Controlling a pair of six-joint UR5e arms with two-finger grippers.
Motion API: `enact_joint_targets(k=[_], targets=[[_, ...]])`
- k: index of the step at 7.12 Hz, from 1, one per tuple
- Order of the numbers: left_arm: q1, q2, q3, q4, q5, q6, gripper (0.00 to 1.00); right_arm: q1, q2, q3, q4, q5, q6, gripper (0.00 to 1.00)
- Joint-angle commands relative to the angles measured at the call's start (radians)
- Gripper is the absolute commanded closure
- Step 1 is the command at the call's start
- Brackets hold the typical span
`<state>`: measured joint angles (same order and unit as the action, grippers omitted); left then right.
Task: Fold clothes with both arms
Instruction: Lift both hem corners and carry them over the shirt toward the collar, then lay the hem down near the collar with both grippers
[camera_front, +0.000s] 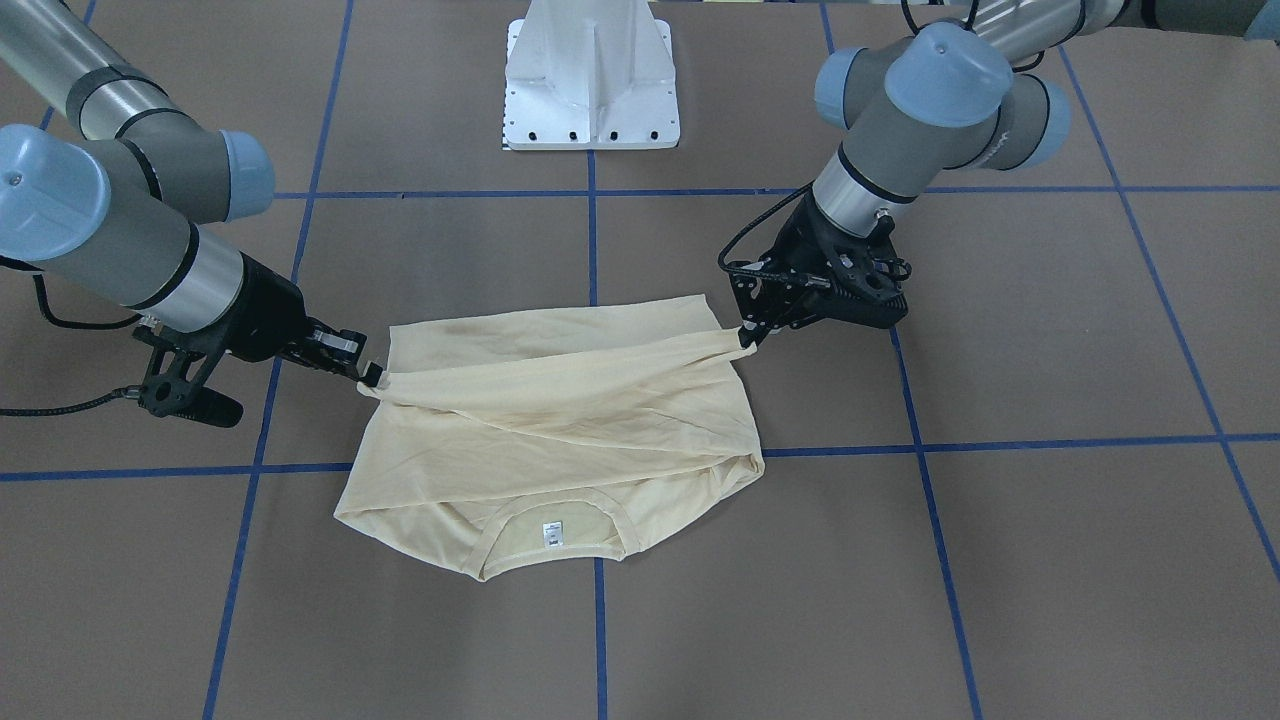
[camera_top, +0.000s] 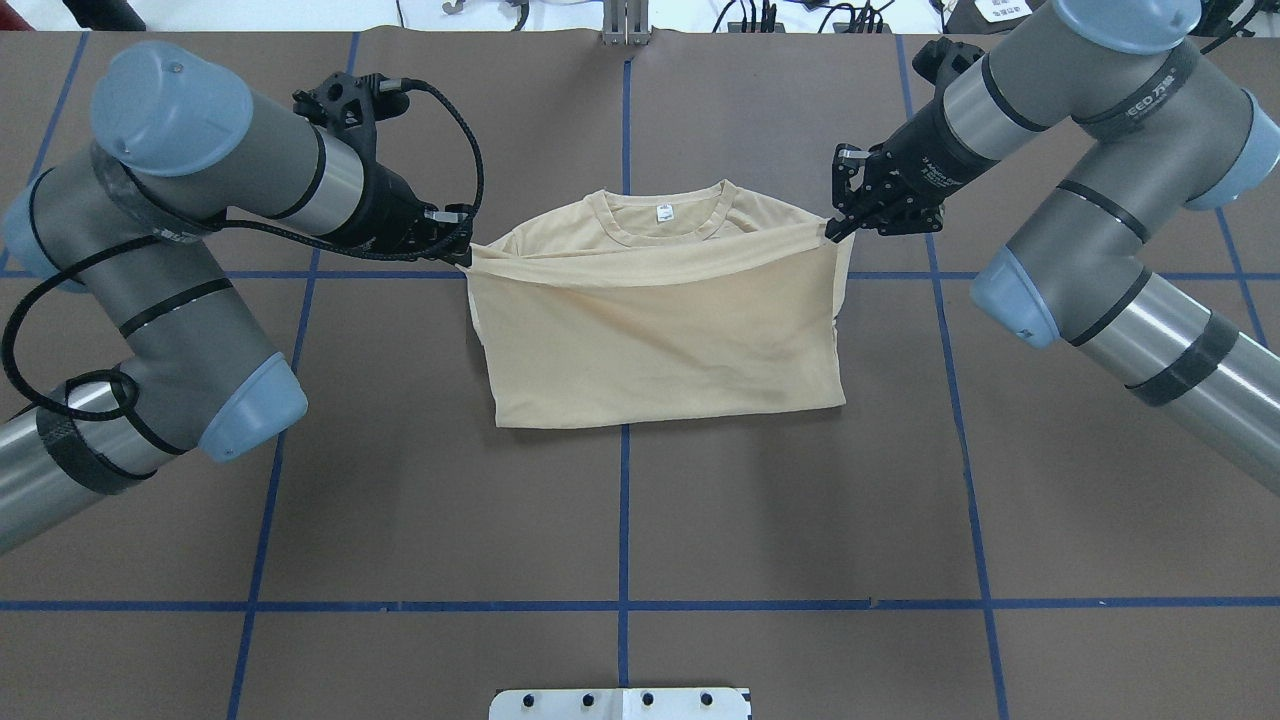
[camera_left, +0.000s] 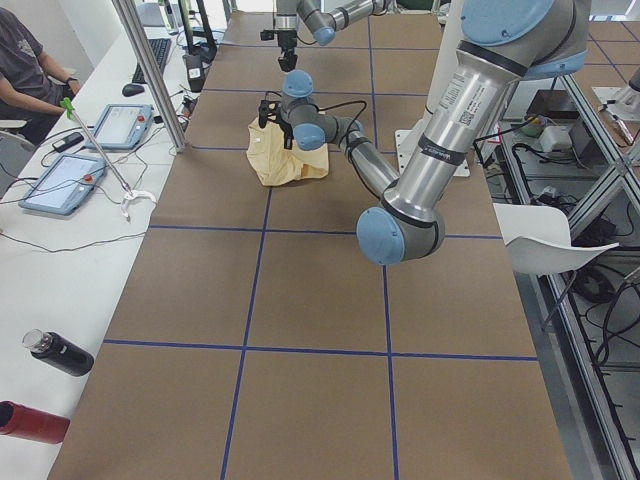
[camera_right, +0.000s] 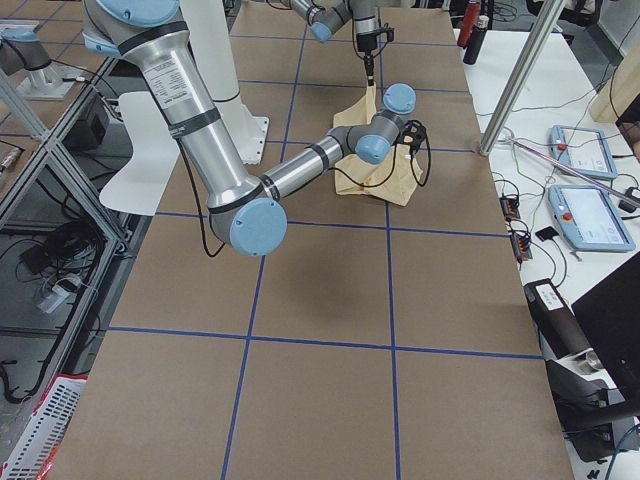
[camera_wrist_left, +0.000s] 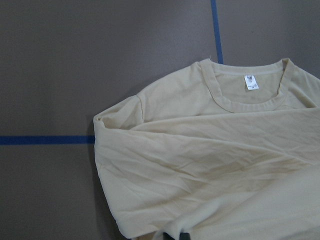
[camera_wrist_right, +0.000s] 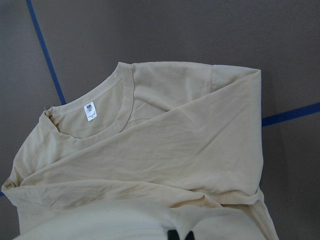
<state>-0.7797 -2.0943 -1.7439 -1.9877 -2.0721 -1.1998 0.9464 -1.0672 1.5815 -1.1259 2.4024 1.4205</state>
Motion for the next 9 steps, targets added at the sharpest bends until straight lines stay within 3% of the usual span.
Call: enact_joint_targets(k=[1, 5, 9], targets=[[-0.010, -0.001, -0.047, 0.032, -0.020, -0.007, 1.00, 0.034, 0.006, -0.003, 0.011, 0.006, 0.001, 1.00], [-0.007, 0.000, -0.032, 0.049, -0.010, -0.006, 1.00, 0.055, 0.006, -0.006, 0.026, 0.003, 0.000, 1.00], [-0.004, -0.084, 0.127, -0.005, 0.004, -0.003, 1.00, 0.055, 0.110, -0.127, 0.029, -0.005, -0.002, 1.00]])
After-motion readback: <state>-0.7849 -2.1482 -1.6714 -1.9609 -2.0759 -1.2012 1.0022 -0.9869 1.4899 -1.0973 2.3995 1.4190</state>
